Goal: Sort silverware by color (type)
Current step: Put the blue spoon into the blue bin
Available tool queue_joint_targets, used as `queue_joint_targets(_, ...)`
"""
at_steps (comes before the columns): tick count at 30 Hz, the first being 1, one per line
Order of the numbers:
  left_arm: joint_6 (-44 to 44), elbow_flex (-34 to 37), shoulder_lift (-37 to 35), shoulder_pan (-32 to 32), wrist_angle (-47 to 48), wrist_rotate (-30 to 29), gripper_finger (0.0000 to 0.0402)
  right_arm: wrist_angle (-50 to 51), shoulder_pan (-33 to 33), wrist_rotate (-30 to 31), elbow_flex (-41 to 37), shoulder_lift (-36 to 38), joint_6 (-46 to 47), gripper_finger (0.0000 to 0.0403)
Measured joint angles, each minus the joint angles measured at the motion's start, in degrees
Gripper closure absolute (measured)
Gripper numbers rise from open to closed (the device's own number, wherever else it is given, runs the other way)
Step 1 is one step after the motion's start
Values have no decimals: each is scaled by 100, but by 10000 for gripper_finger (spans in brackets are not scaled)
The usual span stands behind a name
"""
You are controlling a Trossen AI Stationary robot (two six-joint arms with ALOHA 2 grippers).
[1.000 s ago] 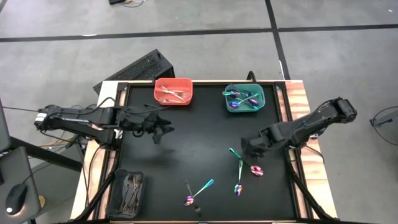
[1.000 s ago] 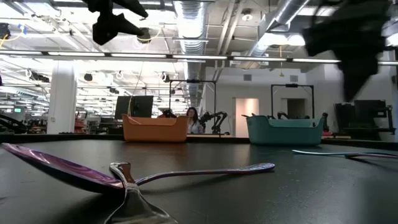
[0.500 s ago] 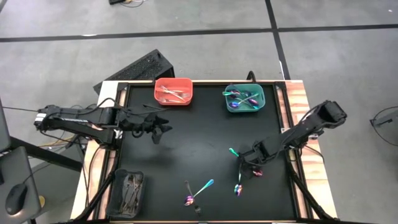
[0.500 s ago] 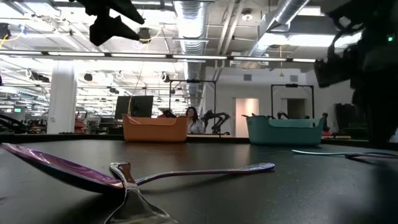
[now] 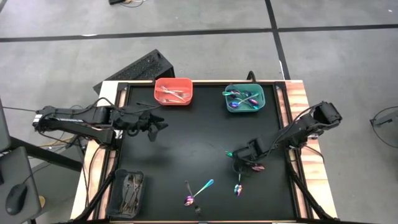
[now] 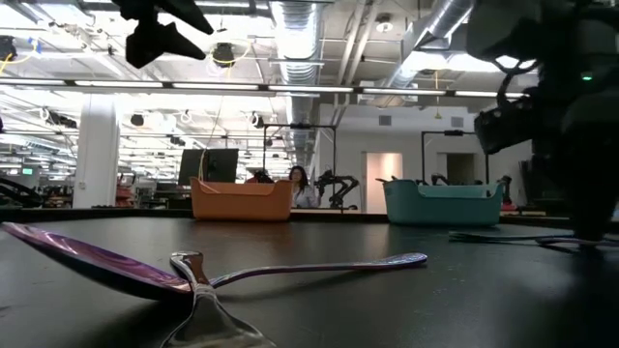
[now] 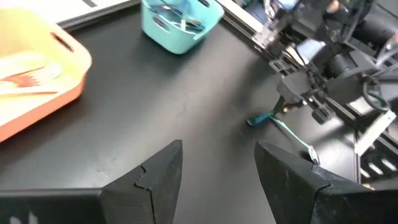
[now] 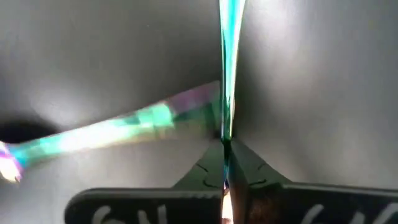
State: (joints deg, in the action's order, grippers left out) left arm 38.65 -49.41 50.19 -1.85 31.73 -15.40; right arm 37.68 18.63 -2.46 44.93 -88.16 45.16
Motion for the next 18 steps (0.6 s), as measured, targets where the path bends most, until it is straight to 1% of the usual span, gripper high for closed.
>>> queue_joint_targets(3,195,0,-137,0,115,-236,214,-135,-315,359,142,183,-197,388)
queue_joint_targets(8,366,0,-191,0,118,-339,214,-45,-874,912,329,535,-632,397)
queue_joint_targets(14,545,0,-142,0,127,-338,214,140,-1638,1884,500,934,-2082,396)
queue_joint_targets(18,690,0,-148,0,129,-341,214,189,-2427,2114,511,1143,-3058,396)
